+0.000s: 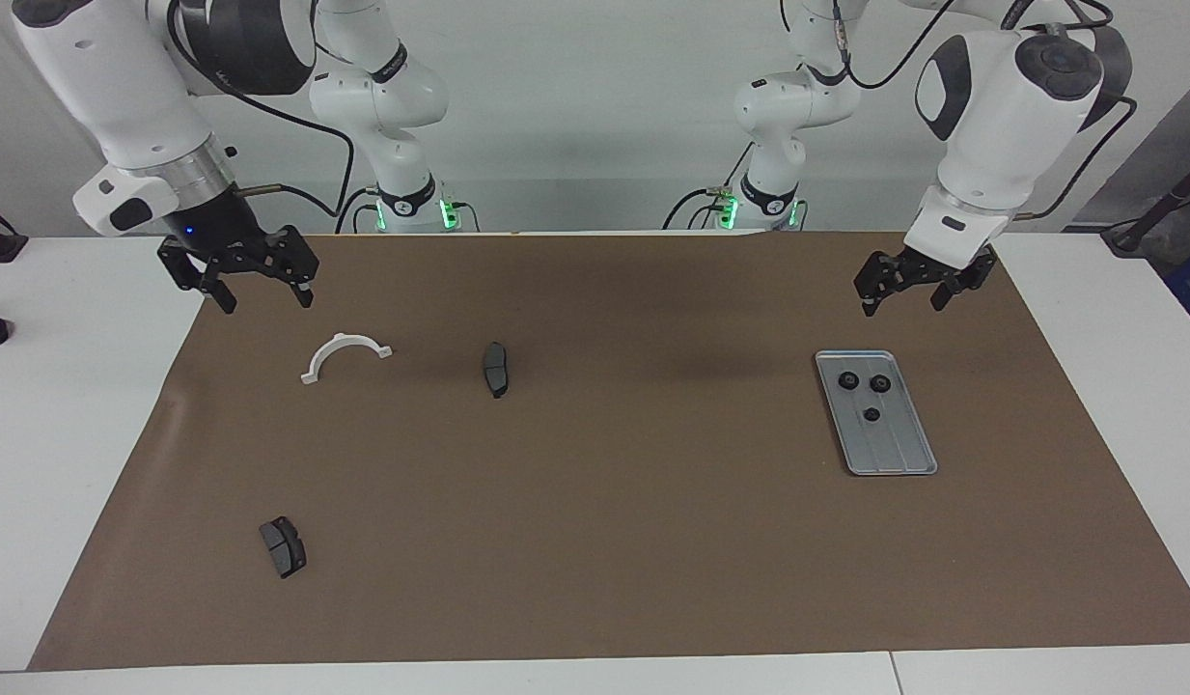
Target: Pick bearing gear from pile to tray
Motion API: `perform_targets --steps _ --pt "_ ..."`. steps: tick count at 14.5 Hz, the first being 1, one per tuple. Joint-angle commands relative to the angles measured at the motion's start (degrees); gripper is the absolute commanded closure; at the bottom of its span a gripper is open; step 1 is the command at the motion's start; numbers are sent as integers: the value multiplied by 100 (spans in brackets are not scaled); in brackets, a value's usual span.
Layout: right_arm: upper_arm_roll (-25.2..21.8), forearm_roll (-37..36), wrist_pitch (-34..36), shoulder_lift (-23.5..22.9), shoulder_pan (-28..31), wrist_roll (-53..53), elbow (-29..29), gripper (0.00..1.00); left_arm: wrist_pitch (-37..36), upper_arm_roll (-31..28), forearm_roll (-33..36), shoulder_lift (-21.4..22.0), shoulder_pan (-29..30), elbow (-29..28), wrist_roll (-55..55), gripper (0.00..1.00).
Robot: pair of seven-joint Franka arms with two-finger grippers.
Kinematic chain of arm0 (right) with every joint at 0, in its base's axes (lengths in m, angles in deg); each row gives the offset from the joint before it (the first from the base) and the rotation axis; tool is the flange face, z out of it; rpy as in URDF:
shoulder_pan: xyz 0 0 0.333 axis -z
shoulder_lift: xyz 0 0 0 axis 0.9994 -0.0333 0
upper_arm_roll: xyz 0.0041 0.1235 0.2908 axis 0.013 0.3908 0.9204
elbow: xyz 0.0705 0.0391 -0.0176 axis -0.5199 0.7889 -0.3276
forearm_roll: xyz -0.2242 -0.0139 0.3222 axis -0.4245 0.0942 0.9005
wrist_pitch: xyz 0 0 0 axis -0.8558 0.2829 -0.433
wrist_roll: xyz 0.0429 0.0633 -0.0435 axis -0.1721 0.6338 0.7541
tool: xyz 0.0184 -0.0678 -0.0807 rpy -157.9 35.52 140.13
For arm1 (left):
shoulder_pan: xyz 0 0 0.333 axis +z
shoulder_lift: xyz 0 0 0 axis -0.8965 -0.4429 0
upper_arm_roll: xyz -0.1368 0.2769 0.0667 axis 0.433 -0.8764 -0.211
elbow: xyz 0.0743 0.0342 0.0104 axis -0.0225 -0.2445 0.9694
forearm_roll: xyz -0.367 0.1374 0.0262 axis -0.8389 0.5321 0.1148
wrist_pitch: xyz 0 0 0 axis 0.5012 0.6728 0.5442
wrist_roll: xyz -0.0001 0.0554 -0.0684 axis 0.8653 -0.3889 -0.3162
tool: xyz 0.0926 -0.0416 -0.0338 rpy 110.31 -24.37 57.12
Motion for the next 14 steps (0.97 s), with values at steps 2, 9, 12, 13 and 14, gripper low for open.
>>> perform_targets --steps 2,9,12,13,14 --pt "33 113 -29 153 -9 80 185 0 -141 -104 -154 136 -68 -32 205 0" --pt "33 113 -29 153 0 80 185 0 -70 -1257 -304 559 -948 -465 803 0" --pt "33 113 -29 153 9 80 185 0 -237 -1283 -321 585 -939 -342 856 0" --pt "33 113 -29 153 9 71 185 0 -229 -1318 -591 585 -887 -324 856 0" --pt "33 113 -29 153 0 71 185 0 -264 -1318 -890 577 -782 -220 865 0"
